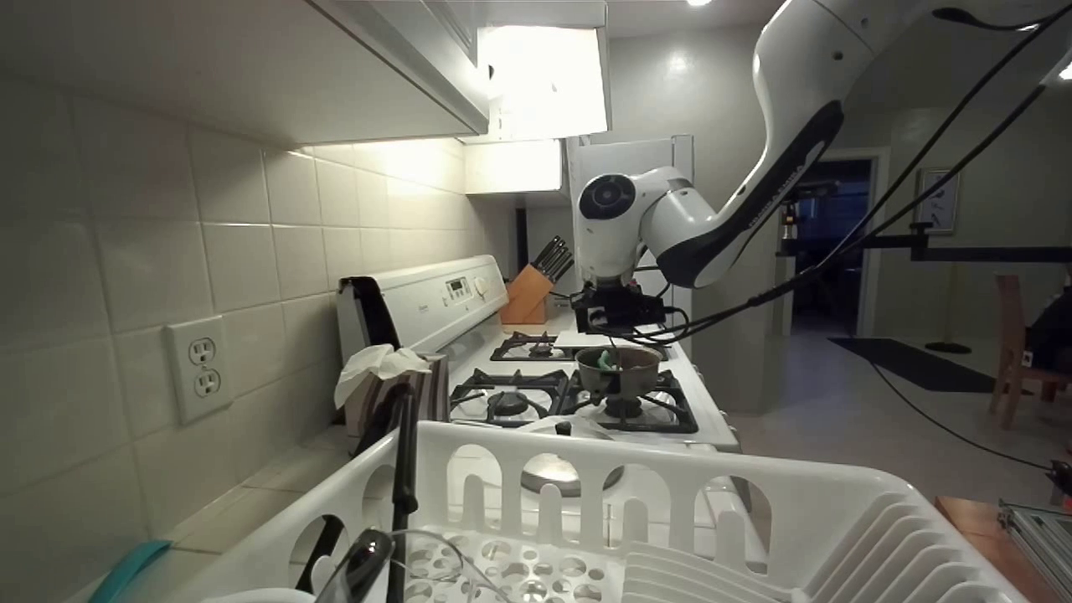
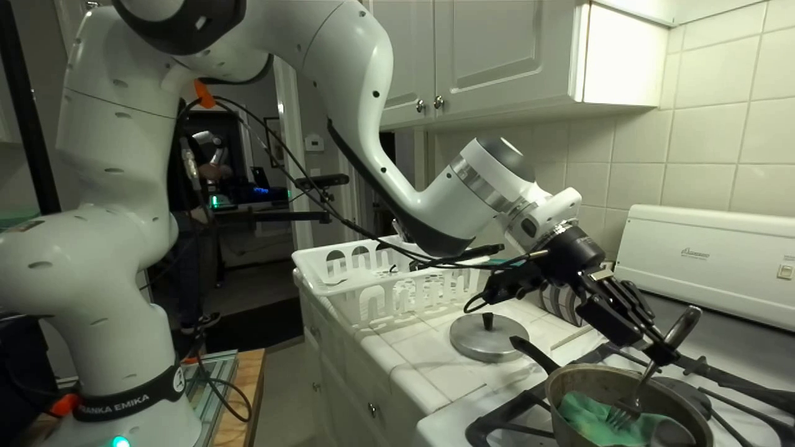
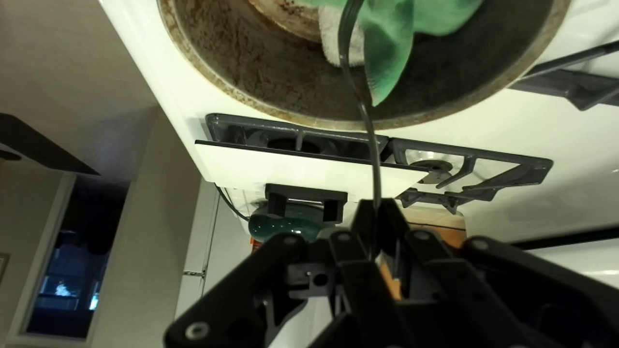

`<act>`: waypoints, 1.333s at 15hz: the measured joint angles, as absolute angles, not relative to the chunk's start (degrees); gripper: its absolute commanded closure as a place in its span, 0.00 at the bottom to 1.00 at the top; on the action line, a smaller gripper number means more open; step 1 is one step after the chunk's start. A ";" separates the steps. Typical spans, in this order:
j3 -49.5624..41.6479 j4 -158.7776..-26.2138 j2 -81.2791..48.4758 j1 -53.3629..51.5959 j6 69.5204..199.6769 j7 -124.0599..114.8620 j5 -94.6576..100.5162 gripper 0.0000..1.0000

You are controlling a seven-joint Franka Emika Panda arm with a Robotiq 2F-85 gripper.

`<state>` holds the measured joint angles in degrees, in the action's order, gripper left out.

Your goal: Use the fork to press down on the rug in the pot and place the fork back

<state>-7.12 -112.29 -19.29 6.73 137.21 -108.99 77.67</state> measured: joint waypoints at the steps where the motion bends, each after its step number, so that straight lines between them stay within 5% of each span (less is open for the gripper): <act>1: -7.10 -112.35 -18.66 6.32 137.21 -109.61 78.53 0.98; 20: -6.97 -112.17 -20.32 6.39 135.03 -115.78 89.02 0.98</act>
<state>-6.97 -112.17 -20.32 6.39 135.03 -115.78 89.02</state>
